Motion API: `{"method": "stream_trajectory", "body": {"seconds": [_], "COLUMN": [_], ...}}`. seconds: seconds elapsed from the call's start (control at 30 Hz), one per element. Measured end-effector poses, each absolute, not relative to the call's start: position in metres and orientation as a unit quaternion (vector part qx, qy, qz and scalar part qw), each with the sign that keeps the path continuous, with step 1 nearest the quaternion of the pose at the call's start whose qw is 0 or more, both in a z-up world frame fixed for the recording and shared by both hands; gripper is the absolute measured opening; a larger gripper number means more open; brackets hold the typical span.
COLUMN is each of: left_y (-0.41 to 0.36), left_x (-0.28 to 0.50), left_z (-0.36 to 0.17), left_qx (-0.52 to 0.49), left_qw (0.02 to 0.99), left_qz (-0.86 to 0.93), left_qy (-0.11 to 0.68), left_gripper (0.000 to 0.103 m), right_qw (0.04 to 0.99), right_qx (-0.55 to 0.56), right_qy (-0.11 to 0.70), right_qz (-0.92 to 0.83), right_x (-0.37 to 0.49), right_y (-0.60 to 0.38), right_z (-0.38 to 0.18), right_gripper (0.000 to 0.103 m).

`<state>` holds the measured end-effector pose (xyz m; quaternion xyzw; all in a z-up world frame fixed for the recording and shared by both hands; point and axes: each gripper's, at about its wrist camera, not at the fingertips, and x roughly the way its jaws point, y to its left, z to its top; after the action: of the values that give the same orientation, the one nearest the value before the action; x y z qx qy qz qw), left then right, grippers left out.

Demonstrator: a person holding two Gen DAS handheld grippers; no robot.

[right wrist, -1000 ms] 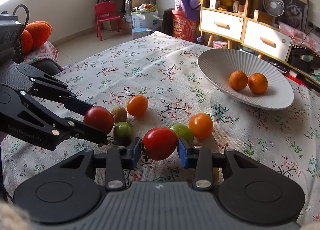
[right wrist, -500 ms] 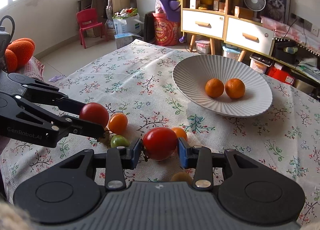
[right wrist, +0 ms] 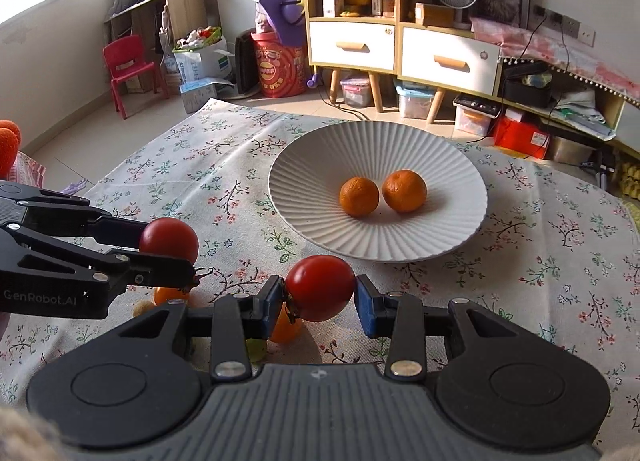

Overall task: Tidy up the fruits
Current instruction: 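Carry both held red tomatoes over the white plate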

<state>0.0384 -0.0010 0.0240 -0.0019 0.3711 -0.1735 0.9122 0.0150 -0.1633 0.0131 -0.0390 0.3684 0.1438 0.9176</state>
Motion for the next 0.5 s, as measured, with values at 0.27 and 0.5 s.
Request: {"method": "stream_trajectory", "body": {"seconds": [0.27,0.5], "left_y": [-0.01,-0.019], "left_x": [0.064,0.09], "left_z": [0.022,0.018], "left_qx": [-0.018,-0.032], "left_qw": [0.917,0.918], "left_qz": [-0.154,-0.139], "left_qy": [0.369,0.371], "left_gripper": [0.034,0.034], "right_qw": [0.921,0.923], "right_qx": [-0.012,-0.009], "right_qy": [0.371,0.371], "right_qz": [0.119,0.106], "right_x": [0.04,0.06], "right_y": [-0.181,-0.191], "right_z": [0.011,0.006], "right_gripper": [0.036,0.036]}}
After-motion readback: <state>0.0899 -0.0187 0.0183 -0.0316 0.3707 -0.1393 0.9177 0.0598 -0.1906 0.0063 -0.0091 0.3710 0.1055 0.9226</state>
